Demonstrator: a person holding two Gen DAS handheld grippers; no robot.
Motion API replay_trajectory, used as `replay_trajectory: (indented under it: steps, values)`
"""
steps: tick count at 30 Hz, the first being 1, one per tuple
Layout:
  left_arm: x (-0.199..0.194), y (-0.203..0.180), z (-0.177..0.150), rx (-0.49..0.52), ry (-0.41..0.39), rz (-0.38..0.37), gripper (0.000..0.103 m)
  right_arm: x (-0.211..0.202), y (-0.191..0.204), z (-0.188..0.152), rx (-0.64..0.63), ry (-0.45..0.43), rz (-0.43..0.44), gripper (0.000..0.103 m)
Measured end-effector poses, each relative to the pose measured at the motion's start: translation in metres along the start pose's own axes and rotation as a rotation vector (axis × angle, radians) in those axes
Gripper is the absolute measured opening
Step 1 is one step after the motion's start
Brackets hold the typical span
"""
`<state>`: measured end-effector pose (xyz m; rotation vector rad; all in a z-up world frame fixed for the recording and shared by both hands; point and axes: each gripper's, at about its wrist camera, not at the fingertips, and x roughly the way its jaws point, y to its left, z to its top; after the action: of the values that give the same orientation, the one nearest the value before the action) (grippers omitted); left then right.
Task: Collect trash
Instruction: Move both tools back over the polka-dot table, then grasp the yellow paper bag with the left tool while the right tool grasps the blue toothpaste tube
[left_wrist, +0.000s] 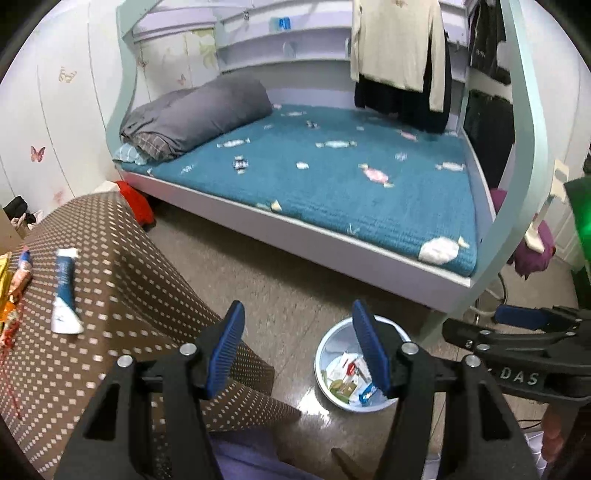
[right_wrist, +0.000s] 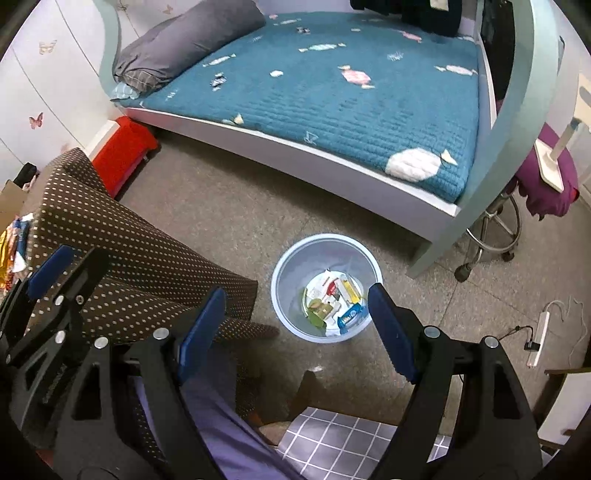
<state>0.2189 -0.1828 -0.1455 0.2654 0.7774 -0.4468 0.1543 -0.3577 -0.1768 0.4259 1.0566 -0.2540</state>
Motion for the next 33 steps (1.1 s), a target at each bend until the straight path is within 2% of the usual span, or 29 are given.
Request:
replay_trajectory:
  steps: [8,14,21,28,33]
  values:
    - [-0.047,0.029,0.01,-0.058,-0.104,0.007,0.065,-0.022,0.043,0.006,-0.084,-0.053,0.038,0.078]
    - [-0.081,0.067,0.008,-0.12,-0.165,0.055,0.069,-0.034,0.091,0.009,-0.177,-0.083,0.083,0.078]
    - [-0.115,0.129,-0.007,-0.221,-0.203,0.161,0.072,-0.046,0.159,0.006,-0.311,-0.104,0.154,0.078]
    - [-0.139,0.203,-0.031,-0.335,-0.199,0.289,0.074,-0.042,0.224,0.003,-0.442,-0.101,0.206,0.078]
    - [-0.15,0.244,-0.048,-0.399,-0.189,0.351,0.074,-0.035,0.26,0.001,-0.514,-0.09,0.22,0.078]
